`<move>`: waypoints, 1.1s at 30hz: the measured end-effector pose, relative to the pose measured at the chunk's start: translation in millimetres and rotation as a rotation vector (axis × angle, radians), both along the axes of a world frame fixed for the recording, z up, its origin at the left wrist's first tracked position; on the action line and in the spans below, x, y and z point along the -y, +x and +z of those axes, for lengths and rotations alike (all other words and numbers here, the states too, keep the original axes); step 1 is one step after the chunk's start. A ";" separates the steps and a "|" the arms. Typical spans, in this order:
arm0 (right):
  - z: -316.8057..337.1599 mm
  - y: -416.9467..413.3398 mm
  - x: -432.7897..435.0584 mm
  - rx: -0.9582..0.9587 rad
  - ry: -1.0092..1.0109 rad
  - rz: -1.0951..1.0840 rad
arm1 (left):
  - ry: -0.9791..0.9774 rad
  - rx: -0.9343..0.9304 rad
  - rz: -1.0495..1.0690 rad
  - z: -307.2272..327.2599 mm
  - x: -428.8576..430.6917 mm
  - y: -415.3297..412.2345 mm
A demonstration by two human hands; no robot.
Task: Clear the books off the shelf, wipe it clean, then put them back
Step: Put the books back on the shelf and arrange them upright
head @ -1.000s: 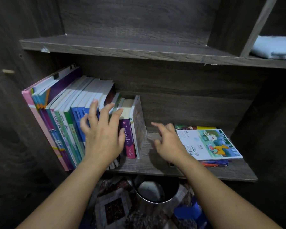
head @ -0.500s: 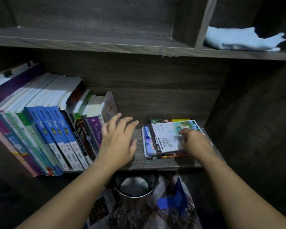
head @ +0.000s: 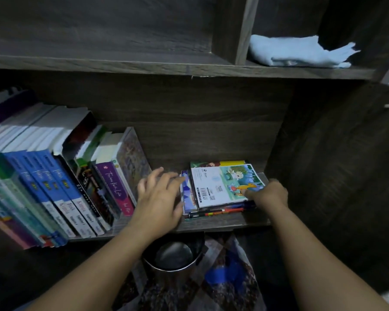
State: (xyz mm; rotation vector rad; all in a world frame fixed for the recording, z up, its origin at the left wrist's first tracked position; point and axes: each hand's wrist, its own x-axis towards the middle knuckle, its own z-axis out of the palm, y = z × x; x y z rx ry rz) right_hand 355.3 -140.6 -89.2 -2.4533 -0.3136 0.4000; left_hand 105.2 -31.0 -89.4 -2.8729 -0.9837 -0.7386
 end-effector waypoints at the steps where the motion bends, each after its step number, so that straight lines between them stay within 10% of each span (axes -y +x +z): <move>1: 3.7 -0.6 -0.3 -0.028 0.020 -0.037 | 0.004 0.007 0.006 1.6 -1.2 -1.7; 7: 24.8 -24.9 -15.1 -0.154 0.347 0.018 | 0.036 0.055 0.093 20.7 -14.7 -24.0; 12: 52.4 -71.2 -24.4 0.133 0.540 0.244 | 0.121 0.119 0.234 43.2 -30.5 -53.0; 24: 34.3 -167.3 -84.9 0.546 0.495 0.602 | 0.163 0.155 0.581 67.7 -41.9 -106.6; 33: 30.9 -202.7 -120.3 0.431 0.464 0.769 | 0.234 0.016 0.473 62.8 -50.9 -130.8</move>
